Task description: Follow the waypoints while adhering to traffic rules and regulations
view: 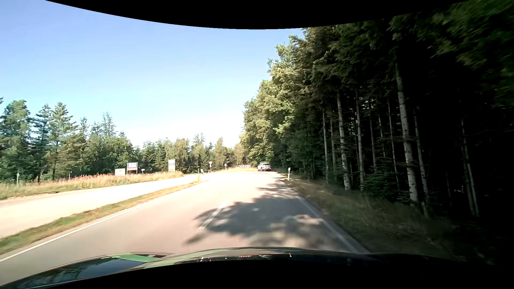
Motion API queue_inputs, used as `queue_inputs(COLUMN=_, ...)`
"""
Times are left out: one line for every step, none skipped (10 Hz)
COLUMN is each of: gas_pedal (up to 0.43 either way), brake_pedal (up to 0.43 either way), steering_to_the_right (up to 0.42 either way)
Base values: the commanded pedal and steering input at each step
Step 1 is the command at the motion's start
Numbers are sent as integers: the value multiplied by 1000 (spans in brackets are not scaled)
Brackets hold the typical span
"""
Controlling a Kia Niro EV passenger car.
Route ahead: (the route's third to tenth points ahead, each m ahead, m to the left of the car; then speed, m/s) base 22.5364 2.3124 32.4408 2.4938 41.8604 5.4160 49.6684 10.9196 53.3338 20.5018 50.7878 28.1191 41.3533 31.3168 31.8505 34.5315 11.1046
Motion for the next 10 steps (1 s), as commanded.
queue_inputs(gas_pedal=0, brake_pedal=0, steering_to_the_right=2)
queue_inputs(gas_pedal=0, brake_pedal=0, steering_to_the_right=2)
queue_inputs(gas_pedal=0, brake_pedal=0, steering_to_the_right=2)
queue_inputs(gas_pedal=0, brake_pedal=0, steering_to_the_right=2)
queue_inputs(gas_pedal=0, brake_pedal=0, steering_to_the_right=2)
queue_inputs(gas_pedal=0, brake_pedal=0, steering_to_the_right=1)
queue_inputs(gas_pedal=0, brake_pedal=0, steering_to_the_right=2)
queue_inputs(gas_pedal=0, brake_pedal=12, steering_to_the_right=2)
queue_inputs(gas_pedal=0, brake_pedal=24, steering_to_the_right=1)
queue_inputs(gas_pedal=0, brake_pedal=37, steering_to_the_right=1)
